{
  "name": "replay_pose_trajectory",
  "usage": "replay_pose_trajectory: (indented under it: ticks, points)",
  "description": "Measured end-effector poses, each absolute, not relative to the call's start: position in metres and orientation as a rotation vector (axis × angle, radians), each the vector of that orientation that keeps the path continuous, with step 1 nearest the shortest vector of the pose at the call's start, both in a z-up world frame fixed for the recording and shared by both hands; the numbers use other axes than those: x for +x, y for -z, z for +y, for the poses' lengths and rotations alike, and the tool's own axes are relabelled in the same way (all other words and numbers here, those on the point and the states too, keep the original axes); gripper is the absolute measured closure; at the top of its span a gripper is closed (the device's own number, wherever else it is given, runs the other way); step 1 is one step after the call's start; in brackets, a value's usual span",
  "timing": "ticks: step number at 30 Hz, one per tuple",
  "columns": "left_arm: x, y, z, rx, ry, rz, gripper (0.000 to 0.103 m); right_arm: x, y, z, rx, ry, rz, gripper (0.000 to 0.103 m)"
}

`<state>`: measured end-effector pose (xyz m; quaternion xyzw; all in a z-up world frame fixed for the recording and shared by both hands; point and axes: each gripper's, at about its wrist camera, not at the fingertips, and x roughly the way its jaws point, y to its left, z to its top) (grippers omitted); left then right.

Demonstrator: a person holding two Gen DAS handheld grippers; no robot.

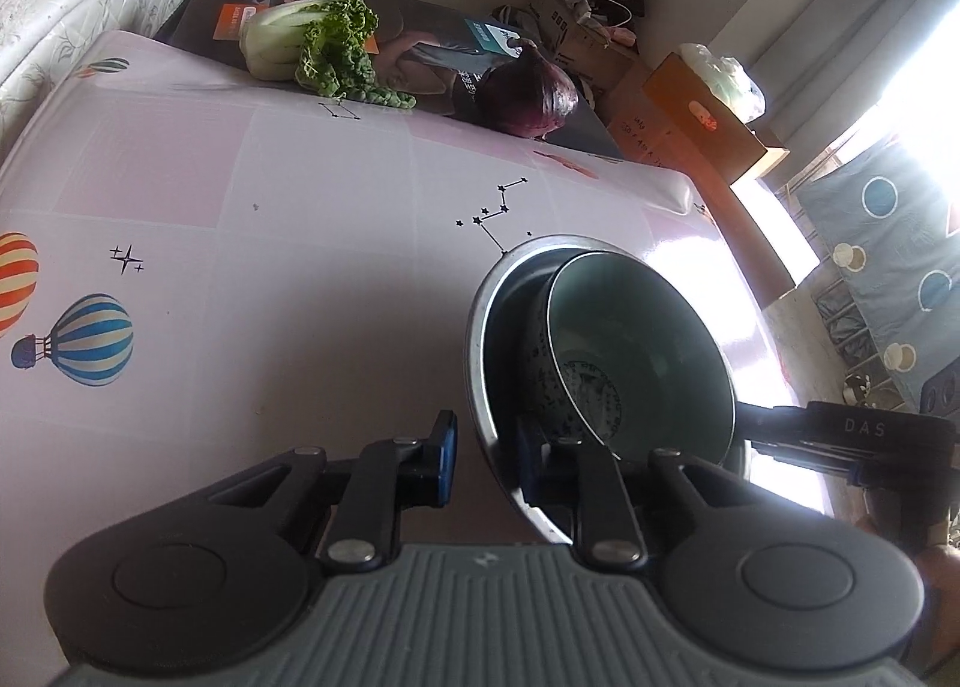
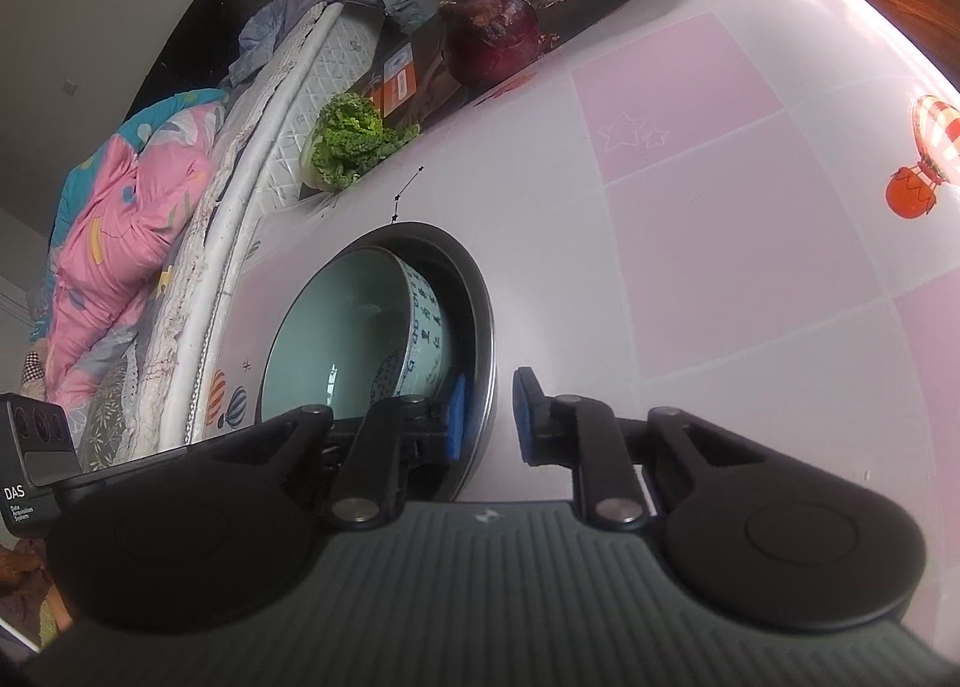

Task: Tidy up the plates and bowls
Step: 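Close both tools on the rim of the steel bowl holding the green bowl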

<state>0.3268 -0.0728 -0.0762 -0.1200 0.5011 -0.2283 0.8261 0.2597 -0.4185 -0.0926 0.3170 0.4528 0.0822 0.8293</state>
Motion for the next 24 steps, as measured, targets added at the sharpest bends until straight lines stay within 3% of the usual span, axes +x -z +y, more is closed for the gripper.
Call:
replay_pose_trajectory:
  ticks: [3,24]
  points:
    - [0.328,0.078,-0.076,-0.261,0.485,1.069,0.089,0.263,0.098,-0.417,0.705,-0.183,0.972,0.092]
    - [0.312,0.058,-0.079,-0.224,0.45,0.997,0.087,0.25,0.081,-0.414,0.668,-0.185,0.931,0.093]
